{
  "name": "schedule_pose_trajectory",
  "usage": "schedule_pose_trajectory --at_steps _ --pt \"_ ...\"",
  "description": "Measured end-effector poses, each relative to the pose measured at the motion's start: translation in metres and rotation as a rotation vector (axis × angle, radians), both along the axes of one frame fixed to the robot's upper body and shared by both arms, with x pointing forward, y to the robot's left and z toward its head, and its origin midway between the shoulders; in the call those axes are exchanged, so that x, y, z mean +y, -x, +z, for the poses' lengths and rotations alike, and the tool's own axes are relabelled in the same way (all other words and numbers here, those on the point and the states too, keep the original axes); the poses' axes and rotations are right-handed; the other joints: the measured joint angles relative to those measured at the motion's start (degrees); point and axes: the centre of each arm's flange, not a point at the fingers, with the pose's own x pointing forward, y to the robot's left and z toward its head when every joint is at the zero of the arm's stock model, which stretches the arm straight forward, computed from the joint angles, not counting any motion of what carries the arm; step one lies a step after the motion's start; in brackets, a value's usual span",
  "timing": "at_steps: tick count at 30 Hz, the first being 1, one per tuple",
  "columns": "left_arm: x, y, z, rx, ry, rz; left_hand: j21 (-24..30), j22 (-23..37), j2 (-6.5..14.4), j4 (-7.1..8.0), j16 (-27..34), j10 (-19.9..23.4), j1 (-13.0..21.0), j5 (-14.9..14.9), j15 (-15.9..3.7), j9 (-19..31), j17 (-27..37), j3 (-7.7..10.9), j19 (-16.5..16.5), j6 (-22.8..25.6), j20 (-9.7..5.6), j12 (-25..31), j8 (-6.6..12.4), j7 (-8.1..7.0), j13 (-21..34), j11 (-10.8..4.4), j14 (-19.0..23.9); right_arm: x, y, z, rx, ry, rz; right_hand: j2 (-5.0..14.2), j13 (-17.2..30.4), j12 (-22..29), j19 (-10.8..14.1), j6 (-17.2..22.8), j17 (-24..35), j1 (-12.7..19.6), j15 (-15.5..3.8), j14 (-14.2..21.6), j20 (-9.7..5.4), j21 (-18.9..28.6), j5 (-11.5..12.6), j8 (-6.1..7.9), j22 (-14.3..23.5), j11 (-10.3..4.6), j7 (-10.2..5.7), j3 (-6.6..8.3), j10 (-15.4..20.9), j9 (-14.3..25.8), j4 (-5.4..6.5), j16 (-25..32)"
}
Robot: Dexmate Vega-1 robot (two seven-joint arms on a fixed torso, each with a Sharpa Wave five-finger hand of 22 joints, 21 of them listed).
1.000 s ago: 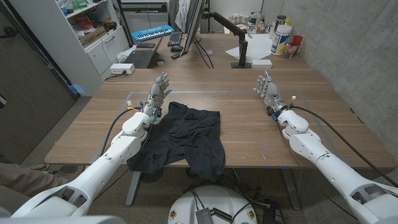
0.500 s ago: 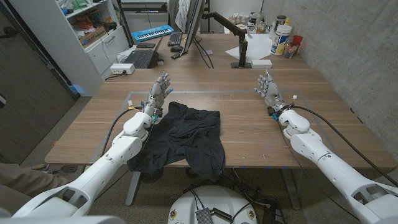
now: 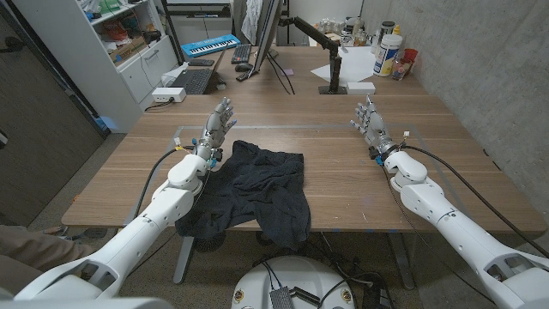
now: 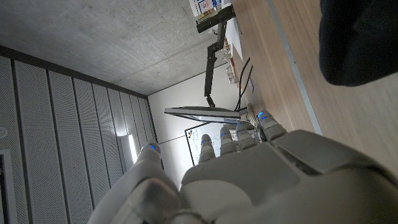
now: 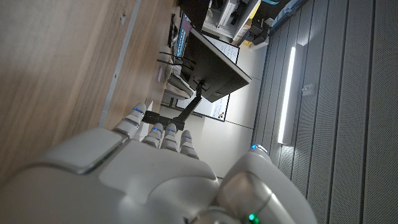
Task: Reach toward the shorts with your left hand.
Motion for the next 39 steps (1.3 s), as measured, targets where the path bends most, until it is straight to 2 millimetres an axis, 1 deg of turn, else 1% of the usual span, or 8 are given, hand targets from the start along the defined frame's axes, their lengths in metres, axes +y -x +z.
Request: schedule_pose_trajectory --at_steps 6,13,16,28,30,34,37,39 --pt "0.005 0.004 0.002 -0.019 -0.031 0.022 0.0 0.0 0.0 -0.07 0.0 0.0 0.0 0.0 0.0 0.0 0.0 0.07 -0.33 -0.19 0.32 0.0 0.0 -0.19 0.0 0.0 0.0 0.001 0.0 0.0 0.0 -0.003 -0.005 0.0 0.0 0.0 0.0 0.0 0.0 0.0 0.0 0.0 0.0 0.0 0.0 0.0 0.0 0.0 0.0 0.0 0.0 0.0 0.0 0.0" --pt "0.008 0.008 0.005 -0.042 -0.065 0.044 0.0 0.0 -0.08 -0.31 0.0 0.0 0.54 0.0 -0.29 0.0 -0.13 0.31 -0.33 -0.19 0.32 0.0 0.0 -0.19 0.0 0.0 -0.29 0.003 0.0 0.0 -0.001 -0.001 -0.008 0.0 -0.01 0.0 0.0 0.0 0.0 0.0 0.0 0.0 0.0 0.0 0.0 0.0 -0.01 0.0 0.0 0.0 0.0 -0.01 0.0 0.0" --pt "0.009 0.011 0.007 -0.053 -0.082 0.056 0.0 -0.01 -0.08 -0.31 0.0 0.0 0.53 0.0 0.0 0.0 -0.15 0.31 -0.58 -0.19 0.14 0.0 0.0 -0.19 0.0 0.0 -0.58 0.004 0.0 0.0 -0.003 -0.001 -0.01 0.0 -0.01 0.0 0.0 0.0 -0.01 0.0 0.0 0.0 0.0 0.0 0.0 0.0 -0.01 0.0 0.0 0.0 0.0 -0.01 0.0 0.0" --pt "0.01 0.021 0.013 -0.095 -0.149 0.102 0.0 -0.01 0.0 -0.96 0.0 0.0 1.06 0.0 0.25 0.0 -0.15 0.46 -0.87 -0.19 0.43 0.0 0.0 -0.18 -0.01 0.0 -0.82 0.006 0.0 0.0 -0.003 0.0 -0.012 0.0 -0.01 0.0 0.0 0.0 -0.01 0.0 0.0 0.0 0.0 0.0 0.0 0.0 -0.01 0.0 0.0 0.0 0.0 -0.01 0.0 0.0" --pt "0.01 0.022 0.014 -0.101 -0.16 0.11 0.0 -0.01 0.0 -1.03 0.0 0.0 1.06 0.0 0.25 0.0 -0.14 0.53 -1.15 -0.19 0.7 0.0 0.0 -0.18 -0.01 0.0 -0.82 0.006 0.0 0.0 -0.003 0.001 -0.012 0.0 -0.01 0.0 0.0 0.0 -0.01 0.0 0.0 0.0 0.0 0.0 0.0 0.0 -0.01 0.0 0.0 0.0 0.0 -0.01 0.0 0.0" --pt "0.01 0.025 0.015 -0.111 -0.181 0.121 0.0 -0.01 0.0 -1.03 0.0 0.0 1.06 0.0 0.06 -0.01 -0.14 0.53 -1.15 -0.19 0.7 0.0 0.0 -0.18 -0.01 0.0 -1.01 0.007 0.0 -0.001 -0.001 0.003 -0.011 0.0 -0.01 0.0 0.0 0.0 -0.01 0.0 0.0 0.0 0.0 0.0 0.0 0.0 -0.01 0.0 0.0 0.0 0.0 -0.01 0.0 0.0" --pt "0.01 0.027 0.016 -0.117 -0.194 0.129 -0.27 -0.01 0.08 -1.12 -0.27 -0.23 1.41 0.0 0.27 -0.01 -0.14 0.63 -1.58 -0.19 0.29 0.0 0.0 -0.18 -0.01 -0.23 -1.38 0.007 0.0 0.0 -0.001 0.003 -0.011 0.0 -0.01 0.0 0.0 0.0 -0.01 0.0 0.0 0.0 0.0 0.0 0.0 0.0 -0.01 0.0 0.0 0.0 0.0 -0.01 0.0 0.0" --pt "0.011 0.029 0.017 -0.123 -0.203 0.134 -0.27 -0.01 -0.07 -1.27 -0.28 -0.31 1.59 0.0 0.22 -0.01 -0.14 0.77 -1.87 -0.19 0.6 0.0 0.0 -0.18 -0.01 -0.31 -1.67 0.007 0.0 0.0 -0.002 0.004 -0.011 0.0 -0.01 0.0 0.0 0.0 -0.01 0.0 0.0 0.0 0.0 0.0 0.0 0.0 -0.01 0.0 0.0 0.0 0.0 -0.01 0.0 0.0"
